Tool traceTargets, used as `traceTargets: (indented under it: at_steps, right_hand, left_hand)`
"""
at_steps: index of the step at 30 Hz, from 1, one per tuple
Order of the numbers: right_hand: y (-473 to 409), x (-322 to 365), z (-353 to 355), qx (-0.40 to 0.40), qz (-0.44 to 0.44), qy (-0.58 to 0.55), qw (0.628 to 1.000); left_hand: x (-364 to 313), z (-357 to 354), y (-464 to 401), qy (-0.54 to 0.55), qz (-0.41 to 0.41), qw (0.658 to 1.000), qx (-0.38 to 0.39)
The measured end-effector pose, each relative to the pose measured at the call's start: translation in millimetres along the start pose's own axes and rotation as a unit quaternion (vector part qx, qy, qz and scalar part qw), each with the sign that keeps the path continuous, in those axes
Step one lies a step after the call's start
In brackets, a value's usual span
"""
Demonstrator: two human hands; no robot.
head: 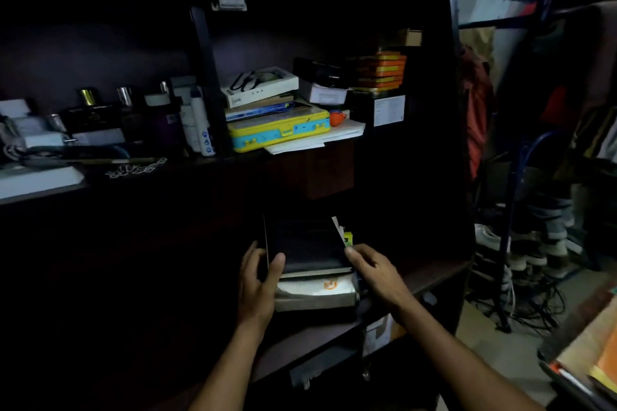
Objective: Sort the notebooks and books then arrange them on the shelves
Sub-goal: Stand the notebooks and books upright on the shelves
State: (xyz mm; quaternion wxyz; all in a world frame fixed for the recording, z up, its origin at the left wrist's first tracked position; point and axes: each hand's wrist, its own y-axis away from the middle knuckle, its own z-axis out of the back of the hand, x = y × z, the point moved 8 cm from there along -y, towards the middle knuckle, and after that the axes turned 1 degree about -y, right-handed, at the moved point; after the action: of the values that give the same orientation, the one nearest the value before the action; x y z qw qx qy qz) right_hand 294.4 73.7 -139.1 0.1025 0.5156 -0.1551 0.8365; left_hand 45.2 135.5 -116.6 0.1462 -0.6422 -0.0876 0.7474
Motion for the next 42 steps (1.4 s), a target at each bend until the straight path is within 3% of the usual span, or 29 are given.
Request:
traceTargets:
  at_steps: [6,12,14,18,21,24,28,31,34,36,38,39,40,42]
  right_hand:
    - [-3.5,4.9,0.3,-0.008,0.068,0.015,0.998]
    - [-5.8,-5.5,-5.5,0.031,0.094,0.055,0.994]
    - [4.9,-0.9,-5.8,0.05,0.089,0.094,0.99]
    - [27.7,6.2,-9.0,0.089,0.081,0.172,0.978]
    - [40.3,5.7,-14.7,0.093,0.07,0.222,0.968]
    - [48.5,10.0,-20.2,0.065,0.069,0.283,0.954]
    - [52.1,17.6,-22.5,0.044,0.062,0.291,0.954]
    - [51.6,16.6,-21.6,0.042,0.057,0.301,0.951]
    - [48.3,16.4,-21.6,0.03,0.048,0.3,0.952]
    - [46.8,16.4,-22.0,0.01,0.046,0.298,0.953]
    - [46.3,14.4,-23.6,-0.001,0.049,0.292,0.955]
    - [46.5,13.0,-24.4,-0.002,0.05,0.289,0.956]
    - [46.9,11.9,-25.3,0.0,0.05,0.289,0.956]
    - [48.2,10.3,-25.4,0.009,0.05,0.292,0.955]
  left_hand:
    - [-25.6,-10.5,17.7,-0.022,-0.112,0.993,0.03]
    - [-34.5,-12.5,22.4,-0.018,-0.133,0.99,0.034]
    - [-32.0,-10.6,22.1,0.003,-0.103,0.994,0.027]
    - [1.7,2.8,10.2,0.136,0.052,0.988,-0.044]
    - [29.9,33.0,10.6,0.245,0.169,0.937,-0.185]
    - [37.8,46.2,14.4,0.311,0.223,0.901,-0.203]
    - [46.1,76.4,5.5,0.206,0.247,0.938,-0.126]
    - [46.1,104.5,-9.9,0.039,0.235,0.968,-0.077]
    - [23.2,124.2,-25.8,-0.203,0.138,0.962,-0.117]
    - [-12.5,113.6,-23.0,-0.254,0.041,0.955,-0.147]
    - [-40.9,65.0,-11.5,-0.229,-0.079,0.97,-0.03]
    - [-48.7,29.8,2.5,-0.259,-0.126,0.955,0.074]
    - [-45.2,-1.6,18.0,-0.33,-0.154,0.915,0.175]
    - [-29.3,-36.8,38.1,-0.461,-0.177,0.826,0.272]
